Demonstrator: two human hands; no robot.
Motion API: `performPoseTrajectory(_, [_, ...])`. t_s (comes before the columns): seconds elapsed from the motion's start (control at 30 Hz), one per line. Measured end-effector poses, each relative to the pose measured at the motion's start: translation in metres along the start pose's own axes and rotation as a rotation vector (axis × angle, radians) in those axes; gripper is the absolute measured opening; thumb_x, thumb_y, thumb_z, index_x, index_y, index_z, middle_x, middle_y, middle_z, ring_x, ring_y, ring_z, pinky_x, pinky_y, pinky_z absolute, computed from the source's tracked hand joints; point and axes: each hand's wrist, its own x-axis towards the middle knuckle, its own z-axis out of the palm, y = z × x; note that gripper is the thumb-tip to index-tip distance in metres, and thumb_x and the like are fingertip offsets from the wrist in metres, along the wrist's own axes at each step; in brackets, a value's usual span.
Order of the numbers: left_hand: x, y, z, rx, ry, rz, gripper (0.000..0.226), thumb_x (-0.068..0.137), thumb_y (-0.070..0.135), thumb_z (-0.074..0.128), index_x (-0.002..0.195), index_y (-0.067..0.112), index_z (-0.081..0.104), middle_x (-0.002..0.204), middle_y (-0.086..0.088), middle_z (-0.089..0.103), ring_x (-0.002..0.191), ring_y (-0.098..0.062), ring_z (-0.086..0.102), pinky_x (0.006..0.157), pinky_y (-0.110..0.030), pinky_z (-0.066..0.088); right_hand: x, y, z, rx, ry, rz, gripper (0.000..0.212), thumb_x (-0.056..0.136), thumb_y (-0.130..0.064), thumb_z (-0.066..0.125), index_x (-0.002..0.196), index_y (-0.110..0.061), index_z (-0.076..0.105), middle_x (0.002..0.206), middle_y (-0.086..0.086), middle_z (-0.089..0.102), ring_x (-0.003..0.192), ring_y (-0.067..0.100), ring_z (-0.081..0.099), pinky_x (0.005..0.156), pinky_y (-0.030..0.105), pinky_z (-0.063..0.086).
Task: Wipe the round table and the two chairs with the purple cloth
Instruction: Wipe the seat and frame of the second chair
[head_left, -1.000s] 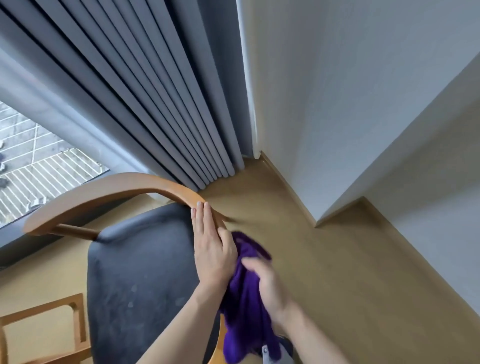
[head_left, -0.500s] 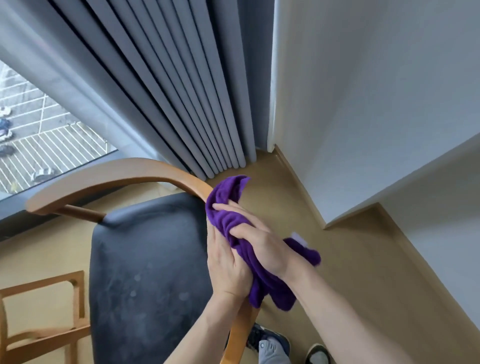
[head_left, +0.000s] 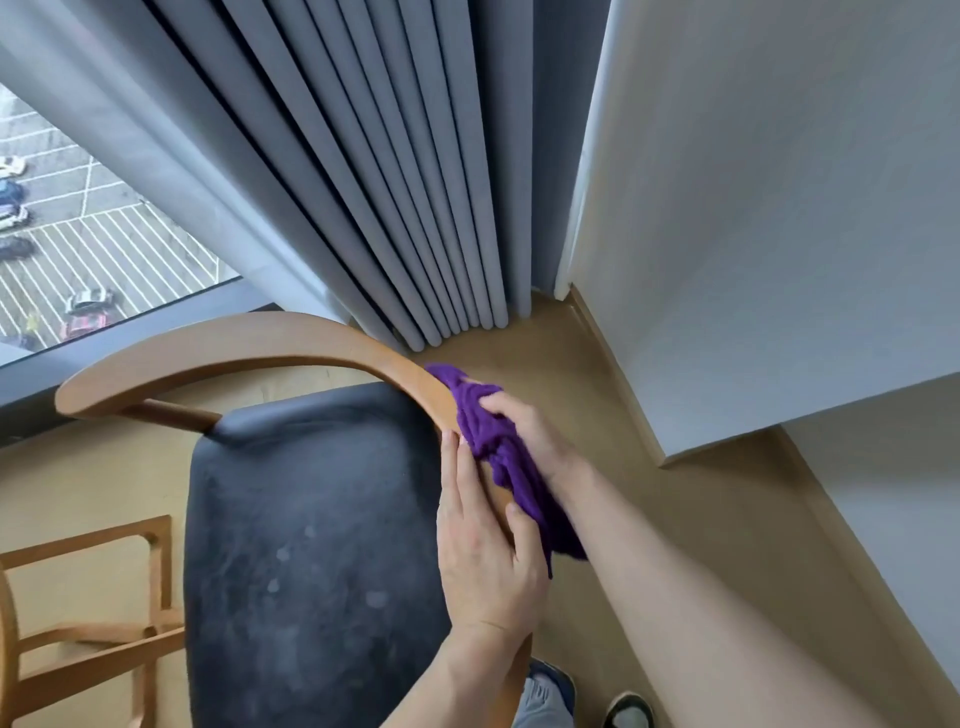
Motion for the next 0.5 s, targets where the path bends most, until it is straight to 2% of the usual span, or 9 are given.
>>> performPoseTrajectory(0.03, [0.0, 0.001, 0.0, 0.014, -0.007, -0.008, 0.076, 0.089, 0.037, 0.035, 0.162, 0.026, 0.017, 0.17, 0.019, 0.005, 0.155, -0.005, 0.017, 0.111, -0.053, 0.043, -0.008, 0.016, -0.007, 0.056, 0.037, 0.018, 0.033, 0.097, -0.037, 0.053, 0.106, -0.011, 0.07, 0.101, 0.017, 0.06, 0.088, 0.029, 0.057, 0.085, 0.038, 0.048])
performPoseTrajectory(0.07, [0.0, 0.003, -0.001, 0.029, -0.015, -0.013, 0.076, 0.089, 0.038, 0.036, 0.162, 0.025, 0.018, 0.17, 0.019, 0.004, 0.155, -0.004, 0.017, 0.111, -0.052, 0.043, -0.018, 0.036, -0.015, 0.112, 0.058, 0.023, 0.038, 0.099, -0.038, 0.052, 0.113, -0.01, 0.074, 0.107, 0.019, 0.065, 0.096, 0.029, 0.063, 0.092, 0.037, 0.051])
performPoseTrajectory(0.13, [0.0, 0.006, -0.002, 0.05, -0.026, -0.016, 0.078, 0.088, 0.04, 0.037, 0.162, 0.025, 0.019, 0.17, 0.02, 0.003, 0.154, -0.003, 0.017, 0.111, -0.051, 0.044, -0.049, 0.072, -0.023, 0.158, 0.084, 0.004, 0.038, 0.1, -0.042, 0.052, 0.123, -0.021, 0.075, 0.125, 0.009, 0.072, 0.115, 0.021, 0.068, 0.097, 0.03, 0.054])
performPoseTrajectory(0.23, [0.0, 0.007, -0.003, 0.068, -0.021, -0.019, 0.078, 0.088, 0.04, 0.037, 0.162, 0.026, 0.017, 0.169, 0.021, 0.002, 0.154, -0.004, 0.02, 0.109, -0.05, 0.047, -0.079, 0.098, -0.019, 0.076, 0.06, 0.012, 0.05, 0.091, -0.057, 0.058, 0.127, -0.026, 0.072, 0.129, 0.007, 0.071, 0.123, 0.023, 0.065, 0.103, 0.037, 0.05])
performPoseTrajectory(0.3, [-0.001, 0.008, -0.002, 0.076, -0.014, -0.025, 0.075, 0.09, 0.04, 0.035, 0.162, 0.026, 0.017, 0.17, 0.02, 0.004, 0.153, -0.005, 0.022, 0.107, -0.049, 0.049, -0.077, 0.083, -0.018, 0.03, 0.044, -0.047, 0.046, 0.092, -0.05, 0.058, 0.124, -0.02, 0.072, 0.127, 0.007, 0.071, 0.122, 0.023, 0.064, 0.102, 0.035, 0.05])
performPoseTrajectory(0.37, [-0.001, 0.008, -0.002, 0.06, 0.0, -0.015, 0.072, 0.092, 0.039, 0.032, 0.162, 0.026, 0.019, 0.17, 0.019, 0.007, 0.153, -0.007, 0.025, 0.106, -0.05, 0.049, -0.062, 0.041, -0.009, -0.015, 0.034, -0.117, 0.029, 0.09, -0.037, 0.057, 0.101, -0.017, 0.074, 0.104, 0.006, 0.072, 0.098, 0.018, 0.065, 0.091, 0.028, 0.052])
performPoseTrajectory(0.4, [-0.001, 0.009, -0.002, 0.053, 0.005, -0.007, 0.071, 0.093, 0.039, 0.031, 0.162, 0.027, 0.019, 0.17, 0.018, 0.009, 0.152, -0.011, 0.028, 0.106, -0.05, 0.049, -0.05, 0.019, -0.001, -0.055, 0.0, -0.141, 0.022, 0.09, -0.028, 0.054, 0.096, -0.016, 0.072, 0.096, 0.007, 0.07, 0.091, 0.018, 0.062, 0.09, 0.025, 0.05])
performPoseTrajectory(0.43, [0.0, 0.01, -0.002, 0.055, 0.008, -0.004, 0.07, 0.095, 0.039, 0.031, 0.162, 0.028, 0.018, 0.169, 0.017, 0.011, 0.151, -0.014, 0.032, 0.106, -0.05, 0.049, -0.035, 0.004, 0.005, -0.078, -0.022, -0.168, 0.025, 0.092, -0.017, 0.051, 0.104, -0.012, 0.072, 0.102, 0.007, 0.071, 0.099, 0.019, 0.063, 0.096, 0.021, 0.047])
performPoseTrajectory(0.5, [0.0, 0.009, -0.002, 0.064, 0.009, -0.001, 0.069, 0.095, 0.042, 0.035, 0.161, 0.033, 0.017, 0.168, 0.017, 0.015, 0.148, -0.017, 0.037, 0.104, -0.049, 0.05, -0.017, -0.014, 0.007, -0.062, -0.084, -0.221, 0.04, 0.097, -0.005, 0.047, 0.133, -0.008, 0.065, 0.133, 0.003, 0.067, 0.13, 0.014, 0.057, 0.115, 0.023, 0.037])
